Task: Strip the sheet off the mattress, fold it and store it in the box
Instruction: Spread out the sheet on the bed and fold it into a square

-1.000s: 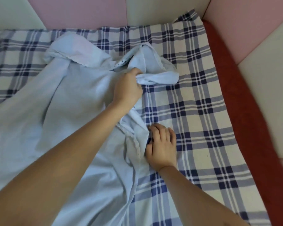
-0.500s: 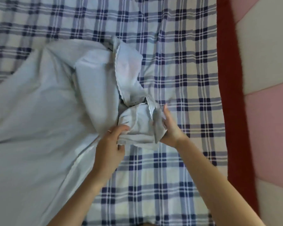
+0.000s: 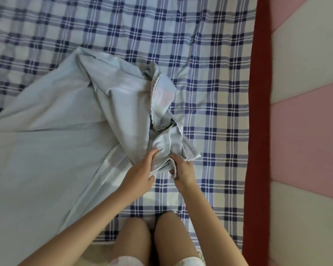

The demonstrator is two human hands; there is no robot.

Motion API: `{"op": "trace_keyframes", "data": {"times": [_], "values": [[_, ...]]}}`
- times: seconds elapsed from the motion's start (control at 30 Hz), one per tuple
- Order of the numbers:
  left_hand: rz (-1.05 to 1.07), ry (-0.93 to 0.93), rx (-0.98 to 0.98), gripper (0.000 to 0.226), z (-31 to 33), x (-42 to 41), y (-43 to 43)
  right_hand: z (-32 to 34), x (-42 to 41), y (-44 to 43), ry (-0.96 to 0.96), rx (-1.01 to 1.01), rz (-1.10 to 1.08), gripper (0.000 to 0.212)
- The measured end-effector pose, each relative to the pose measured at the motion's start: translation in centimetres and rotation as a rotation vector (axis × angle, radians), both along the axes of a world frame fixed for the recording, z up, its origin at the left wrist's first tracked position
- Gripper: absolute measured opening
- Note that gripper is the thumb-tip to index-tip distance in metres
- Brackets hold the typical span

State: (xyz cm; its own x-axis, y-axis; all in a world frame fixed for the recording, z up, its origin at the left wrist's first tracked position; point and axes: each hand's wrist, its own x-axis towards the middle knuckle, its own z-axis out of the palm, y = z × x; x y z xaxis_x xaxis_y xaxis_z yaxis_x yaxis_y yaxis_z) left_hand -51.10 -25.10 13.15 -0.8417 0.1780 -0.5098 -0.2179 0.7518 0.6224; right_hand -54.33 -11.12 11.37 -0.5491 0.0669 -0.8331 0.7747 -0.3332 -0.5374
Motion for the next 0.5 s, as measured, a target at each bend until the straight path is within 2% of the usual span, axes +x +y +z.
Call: {"op": "trace_keyframes", "data": {"times": [0.13, 0.23, 0.3, 0.37, 0.43, 0.47, 0.5], "values": [[0.04, -0.024, 0.012, 0.071, 2.9, 0.4, 1.0, 3.9, -1.2, -0.4, 0.065, 0.137, 0.115, 0.01], [0.026, -0.051, 0.084, 0.07, 5.2, 1.6, 2.5, 6.8, -1.8, -0.5, 0.058, 0.123, 0.022, 0.018], [0.012, -0.107, 0.214, 0.061, 7.4, 2.1, 2.4, 9.2, -2.0, -0.1, 0.111, 0.14, 0.083, 0.024], [0.019, -0.238, 0.446, 0.038, 9.2, 2.7, 1.6, 11.3, -1.8, 0.6, 0.182, 0.177, 0.288, 0.019], [0.269, -0.271, 0.647, 0.025, 10.9, 2.9, 0.5, 13.6, -1.6, 1.4, 0.3, 0.215, 0.583, 0.012], [0.49, -0.202, 0.682, 0.023, 11.5, 2.8, -0.1, 14.8, -1.7, 1.7, 0.351, 0.22, 0.729, 0.015], [0.729, -0.121, 0.625, 0.02, 11.3, 2.4, -1.0, 15.8, -1.7, 1.9, 0.372, 0.21, 0.868, 0.016]]}}
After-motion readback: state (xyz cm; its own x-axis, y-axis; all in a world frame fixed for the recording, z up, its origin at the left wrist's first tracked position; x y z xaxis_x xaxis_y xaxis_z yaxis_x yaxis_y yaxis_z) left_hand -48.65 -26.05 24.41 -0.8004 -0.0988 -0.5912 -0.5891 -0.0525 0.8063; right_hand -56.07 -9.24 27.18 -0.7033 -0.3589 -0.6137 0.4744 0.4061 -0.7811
